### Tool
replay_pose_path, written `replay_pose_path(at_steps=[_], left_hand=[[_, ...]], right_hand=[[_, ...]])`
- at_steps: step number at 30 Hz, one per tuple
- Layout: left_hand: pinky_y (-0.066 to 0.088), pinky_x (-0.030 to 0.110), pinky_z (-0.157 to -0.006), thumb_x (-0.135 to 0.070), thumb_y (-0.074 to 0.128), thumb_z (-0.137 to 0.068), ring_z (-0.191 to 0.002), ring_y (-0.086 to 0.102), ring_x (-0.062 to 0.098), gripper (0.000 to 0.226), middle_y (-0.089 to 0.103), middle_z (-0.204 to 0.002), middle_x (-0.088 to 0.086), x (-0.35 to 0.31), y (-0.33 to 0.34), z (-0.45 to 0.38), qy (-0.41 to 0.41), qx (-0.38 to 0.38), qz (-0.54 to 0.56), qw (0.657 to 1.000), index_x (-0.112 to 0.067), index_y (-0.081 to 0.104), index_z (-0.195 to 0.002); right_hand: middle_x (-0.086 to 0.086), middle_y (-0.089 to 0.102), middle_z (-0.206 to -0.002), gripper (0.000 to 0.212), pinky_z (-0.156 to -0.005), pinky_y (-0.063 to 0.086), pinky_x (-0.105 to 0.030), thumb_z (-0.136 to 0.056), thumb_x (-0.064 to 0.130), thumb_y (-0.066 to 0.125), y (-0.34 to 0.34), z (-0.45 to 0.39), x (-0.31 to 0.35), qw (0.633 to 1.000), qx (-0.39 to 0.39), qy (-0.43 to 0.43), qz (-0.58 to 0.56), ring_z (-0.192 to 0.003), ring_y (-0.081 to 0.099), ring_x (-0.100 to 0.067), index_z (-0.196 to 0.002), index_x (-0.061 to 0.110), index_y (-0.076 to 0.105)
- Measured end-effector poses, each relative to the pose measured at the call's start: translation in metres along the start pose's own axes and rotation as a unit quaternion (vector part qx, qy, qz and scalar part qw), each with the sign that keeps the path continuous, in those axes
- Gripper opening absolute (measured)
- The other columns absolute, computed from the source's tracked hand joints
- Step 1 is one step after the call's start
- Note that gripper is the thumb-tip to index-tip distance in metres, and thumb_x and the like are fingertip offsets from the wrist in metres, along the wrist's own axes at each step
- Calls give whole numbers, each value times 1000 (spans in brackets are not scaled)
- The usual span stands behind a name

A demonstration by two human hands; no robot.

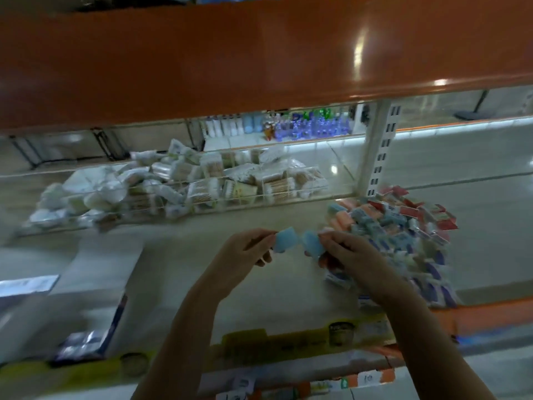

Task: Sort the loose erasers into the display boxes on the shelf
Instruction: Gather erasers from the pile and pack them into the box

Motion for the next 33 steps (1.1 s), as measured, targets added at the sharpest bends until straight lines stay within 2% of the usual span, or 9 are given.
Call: replay_pose_path(at_steps=[4, 9, 13, 17, 19, 22, 25, 29, 33], left_hand=[[46, 16, -62, -16, 50, -95, -62, 56, -1, 20, 65, -76, -5, 7, -48, 34, -15, -50, 5, 999, -30, 64, -95], [44, 14, -58, -14, 50, -96, -58, 54, -2, 20, 62, -63, -14, 18, -111, 78, -24, -88, -5, 996, -28, 64, -95], [44, 16, -55, -11, 53, -93, -56, 54, 1, 24, 62, -58, -14, 31, -167, 111, -19, -128, 2, 992, -31, 65, -90], [45, 17, -58, -6, 49, -95, -61, 54, 3, 33, 64, -63, -15, 41, -222, 151, -13, -124, -16, 992, -36, 64, -96], [46, 19, -59, -7, 48, -96, -64, 54, 5, 35, 62, -65, -12, 49, -253, 171, -16, -124, -6, 992, -38, 65, -96], [48, 21, -59, -7, 46, -96, -65, 55, 7, 33, 61, -71, -8, 65, -293, 195, -36, -125, 48, 990, -32, 67, -98], [49, 21, -60, -8, 49, -95, -69, 56, 8, 28, 64, -76, -11, 81, -325, 212, -47, -103, 84, 990, -28, 66, -103], [50, 24, -67, -7, 64, -86, -75, 58, 4, 33, 61, -84, -6, 103, -356, 221, -55, -89, 50, 993, -32, 62, -108], [52, 27, -70, -8, 67, -84, -78, 62, 12, 35, 65, -86, 0, 118, -383, 221, -59, -113, 8, 992, -35, 62, -105]], right_hand=[[0, 70, -81, 22, -57, 46, -16, -97, 13, 42, 60, -14, 10, 995, 82, 15, -54, -61, 57, -3, -103, 15, 63], [-3, 72, -83, 23, -59, 49, -19, -94, 7, 41, 137, -19, 25, 976, 173, 31, -132, -66, 61, -10, -103, 12, 63], [-9, 71, -83, 24, -60, 52, -22, -94, 6, 40, 197, -18, 39, 964, 195, 37, -175, -69, 64, -16, -104, 8, 62], [-11, 72, -79, 25, -60, 55, -25, -95, 2, 40, 262, -15, 59, 958, 202, 42, -198, -66, 67, -20, -98, 8, 63], [-11, 72, -76, 27, -60, 56, -25, -96, 0, 38, 298, -13, 69, 958, 210, 43, -189, -63, 67, -21, -95, 10, 64], [-10, 71, -77, 29, -59, 55, -24, -97, 0, 35, 347, -13, 83, 956, 230, 40, -180, -63, 66, -20, -99, 8, 63], [-9, 69, -83, 22, -62, 54, -23, -93, 0, 43, 392, -16, 91, 955, 244, 38, -165, -66, 66, -18, -103, 9, 62], [-7, 66, -89, 32, -66, 52, -18, -84, -4, 60, 430, -20, 100, 968, 247, -4, -45, -70, 65, -9, -112, 11, 59], [-12, 66, -94, 36, -67, 52, -20, -84, -1, 62, 451, -31, 108, 971, 235, -35, 29, -72, 64, -10, -117, 11, 55]])
Point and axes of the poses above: each hand's wrist, its own z-axis away from the middle knuckle, its own y-axis out of the palm, x = y × z, the point moved 8 cm from there along -z, towards the middle knuckle
